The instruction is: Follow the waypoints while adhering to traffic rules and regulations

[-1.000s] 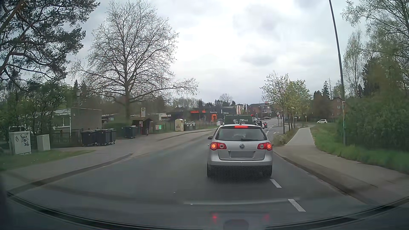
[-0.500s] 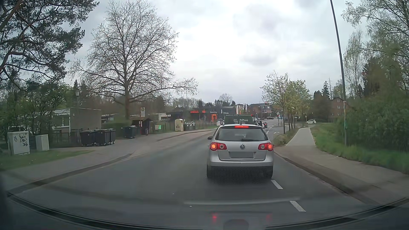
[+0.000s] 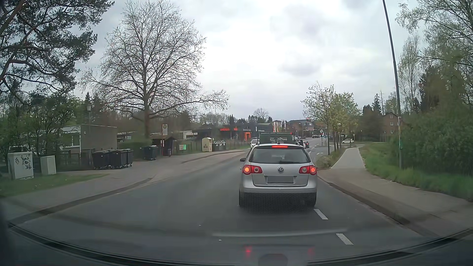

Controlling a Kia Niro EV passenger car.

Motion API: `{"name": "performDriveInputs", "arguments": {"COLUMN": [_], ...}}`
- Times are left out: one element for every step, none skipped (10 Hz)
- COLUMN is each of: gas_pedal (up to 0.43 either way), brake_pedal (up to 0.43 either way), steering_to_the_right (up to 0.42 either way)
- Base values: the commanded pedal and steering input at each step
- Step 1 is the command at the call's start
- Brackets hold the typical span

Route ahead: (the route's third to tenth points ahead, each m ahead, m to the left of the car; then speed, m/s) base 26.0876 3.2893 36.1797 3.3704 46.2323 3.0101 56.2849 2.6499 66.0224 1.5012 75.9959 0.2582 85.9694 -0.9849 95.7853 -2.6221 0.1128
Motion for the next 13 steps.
{"name": "performDriveInputs", "arguments": {"gas_pedal": [0.0,0.0,0.0,0.0,0.0,0.0,0.0,0.0,0.0,0.0,0.0,0.0,0.0], "brake_pedal": [0.0,0.0,0.0,0.0,0.0,0.0,0.0,0.0,0.006,0.0,0.0,0.0,0.0], "steering_to_the_right": [0.003,0.003,0.003,0.003,0.003,0.003,0.003,0.002,0.003,0.003,0.003,0.003,0.003]}}
